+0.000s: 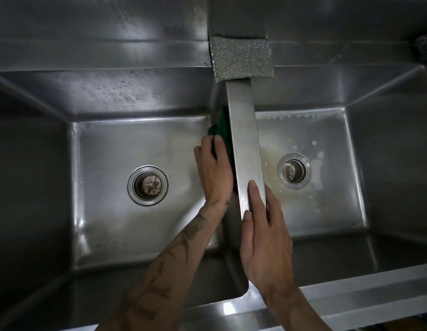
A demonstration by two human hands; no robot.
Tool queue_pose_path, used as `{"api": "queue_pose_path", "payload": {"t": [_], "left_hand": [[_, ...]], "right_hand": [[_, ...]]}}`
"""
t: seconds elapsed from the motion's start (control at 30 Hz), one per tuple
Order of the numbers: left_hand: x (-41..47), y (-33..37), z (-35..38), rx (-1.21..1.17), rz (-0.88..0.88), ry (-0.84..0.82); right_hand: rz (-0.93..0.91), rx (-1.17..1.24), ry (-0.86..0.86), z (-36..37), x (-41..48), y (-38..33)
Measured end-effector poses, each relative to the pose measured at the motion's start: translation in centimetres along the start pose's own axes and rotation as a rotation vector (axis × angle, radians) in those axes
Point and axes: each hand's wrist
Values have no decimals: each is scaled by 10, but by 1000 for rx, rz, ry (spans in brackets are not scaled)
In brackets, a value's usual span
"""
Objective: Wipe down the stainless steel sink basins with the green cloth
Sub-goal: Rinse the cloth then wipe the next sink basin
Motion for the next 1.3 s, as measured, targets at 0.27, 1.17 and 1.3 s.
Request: {"api": "queue_pose_path", "payload": {"t": [0.27, 1.17, 1.3], "left_hand": [[23, -16, 5, 108, -247, -107], [115, -10, 26, 123, -159, -122], [98, 15, 20, 7, 22, -34]], "right_hand": [[11, -6, 6, 1, 0, 1], [-23, -43, 36, 1, -1, 1], [-21, -48, 39, 1, 1, 1]]}}
Point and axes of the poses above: each hand's wrist, its own x-axis towards the middle knuckle, its own z-axis out of the palm, y = z × x, and after that the axes turned 7 degrees about z, right-handed
